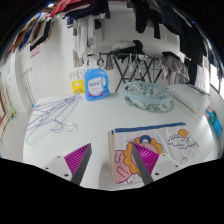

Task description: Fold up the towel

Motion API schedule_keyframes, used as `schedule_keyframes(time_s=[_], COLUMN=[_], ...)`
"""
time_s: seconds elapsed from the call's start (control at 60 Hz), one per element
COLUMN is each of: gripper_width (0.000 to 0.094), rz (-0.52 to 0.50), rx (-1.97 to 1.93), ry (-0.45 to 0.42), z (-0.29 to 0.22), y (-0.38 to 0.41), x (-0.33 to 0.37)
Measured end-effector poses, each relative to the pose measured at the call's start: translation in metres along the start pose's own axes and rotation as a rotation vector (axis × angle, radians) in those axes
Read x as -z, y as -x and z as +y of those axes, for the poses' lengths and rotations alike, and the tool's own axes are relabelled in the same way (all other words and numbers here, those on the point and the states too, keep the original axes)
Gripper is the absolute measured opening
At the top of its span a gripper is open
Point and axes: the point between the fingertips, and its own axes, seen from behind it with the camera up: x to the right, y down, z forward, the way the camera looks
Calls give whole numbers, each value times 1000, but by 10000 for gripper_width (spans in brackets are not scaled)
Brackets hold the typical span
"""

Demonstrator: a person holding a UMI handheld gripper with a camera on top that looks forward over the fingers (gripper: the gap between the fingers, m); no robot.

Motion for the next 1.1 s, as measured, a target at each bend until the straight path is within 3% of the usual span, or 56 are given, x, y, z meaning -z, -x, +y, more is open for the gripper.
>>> schedule_keyframes(time_s=[0.167, 0.233, 0.283, 0.35, 0.417, 0.5, 0.65, 0.783, 1.033, 1.1], gripper_width=[857, 815, 633, 58, 48, 36, 35, 35, 47, 150], rz=[37, 33, 30, 120, 125, 57, 16, 56, 184, 189], rx=[24, 48, 69, 124, 174, 119, 32, 0, 25, 44], ry=[56, 31, 24, 20, 45, 67, -3, -32, 22, 39], z=[28, 24, 22, 17, 19, 7, -61, -98, -69, -54], y=[-9, -7, -8, -31, -28, -20, -55, -134, -268, -279], x=[-50, -52, -54, -53, -55, -45, 5, 39, 24, 9])
